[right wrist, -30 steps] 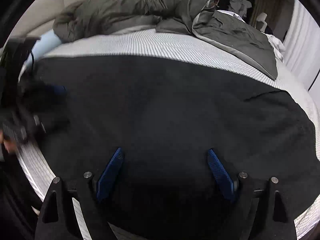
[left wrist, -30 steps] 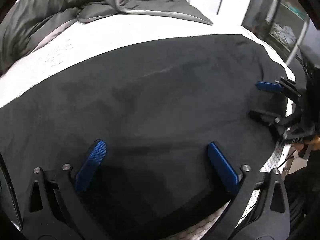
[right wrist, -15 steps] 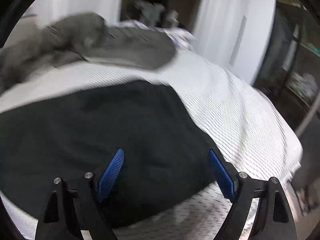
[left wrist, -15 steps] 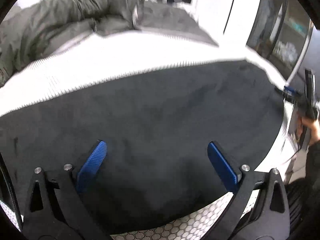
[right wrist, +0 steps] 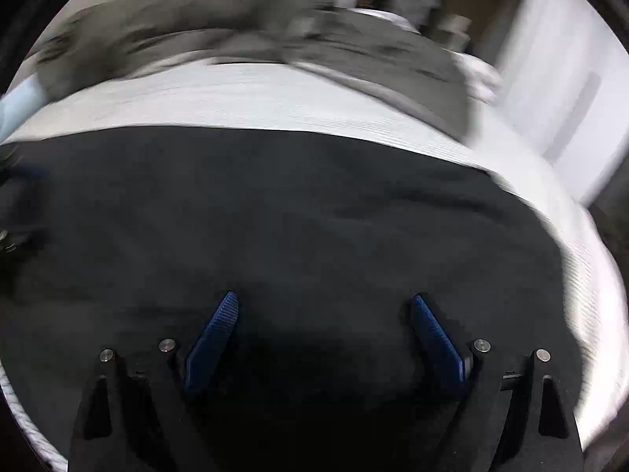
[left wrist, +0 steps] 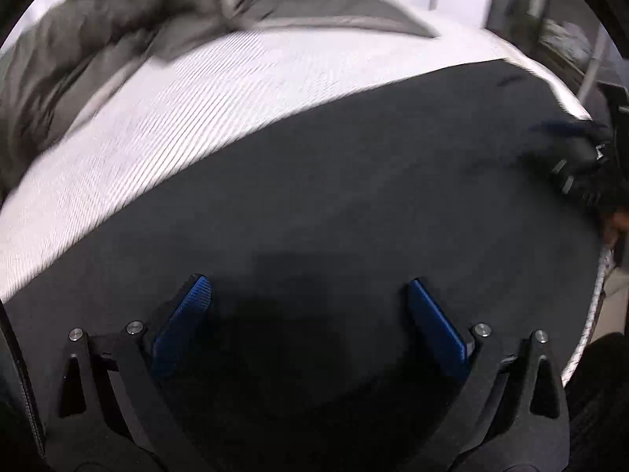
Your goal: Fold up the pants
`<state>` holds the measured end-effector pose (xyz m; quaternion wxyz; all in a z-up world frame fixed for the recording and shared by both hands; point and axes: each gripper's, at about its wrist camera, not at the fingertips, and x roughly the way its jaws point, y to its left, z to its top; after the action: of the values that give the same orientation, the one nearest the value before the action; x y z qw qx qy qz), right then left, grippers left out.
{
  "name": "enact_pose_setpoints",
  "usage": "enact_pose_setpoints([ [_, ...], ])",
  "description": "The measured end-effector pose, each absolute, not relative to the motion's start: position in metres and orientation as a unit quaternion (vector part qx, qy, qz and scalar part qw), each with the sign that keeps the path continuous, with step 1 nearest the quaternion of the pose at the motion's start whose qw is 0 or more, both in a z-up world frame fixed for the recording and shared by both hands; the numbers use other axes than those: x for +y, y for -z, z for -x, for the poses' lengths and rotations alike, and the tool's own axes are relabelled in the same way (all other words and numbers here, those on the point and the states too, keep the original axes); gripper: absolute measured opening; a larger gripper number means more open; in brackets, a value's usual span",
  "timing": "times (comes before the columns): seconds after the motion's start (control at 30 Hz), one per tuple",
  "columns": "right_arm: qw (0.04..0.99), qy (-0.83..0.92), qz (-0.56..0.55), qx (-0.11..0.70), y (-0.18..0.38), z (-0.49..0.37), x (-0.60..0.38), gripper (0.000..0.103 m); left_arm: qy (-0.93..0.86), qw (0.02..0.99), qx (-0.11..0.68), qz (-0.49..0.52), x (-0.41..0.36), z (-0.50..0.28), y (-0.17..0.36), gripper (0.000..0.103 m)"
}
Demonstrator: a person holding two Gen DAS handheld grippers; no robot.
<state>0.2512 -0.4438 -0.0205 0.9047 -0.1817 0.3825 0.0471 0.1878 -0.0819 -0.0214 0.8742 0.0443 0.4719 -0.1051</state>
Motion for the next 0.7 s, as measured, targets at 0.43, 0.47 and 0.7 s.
enact_pose_setpoints([
  [0.43, 0.941, 0.057, 0.123, 0.31, -0.011, -0.233, -0.496, 0.095, 0.065, 0.927, 0.368, 0.036, -0.027, -0.161, -0.027, 0.097],
  [0.47, 0.943, 0.036, 0.12, 0.309, -0.016, -0.224, -0.485, 0.095, 0.067, 0.929, 0.362, 0.034, -0.03, -0.161, -0.03, 0.097],
  [0.7, 0.915, -0.14, 0.066, 0.373, -0.004, -0.263, -0.362, 0.095, 0.097, 0.929, 0.354, 0.055, -0.065, -0.177, -0.034, 0.097],
])
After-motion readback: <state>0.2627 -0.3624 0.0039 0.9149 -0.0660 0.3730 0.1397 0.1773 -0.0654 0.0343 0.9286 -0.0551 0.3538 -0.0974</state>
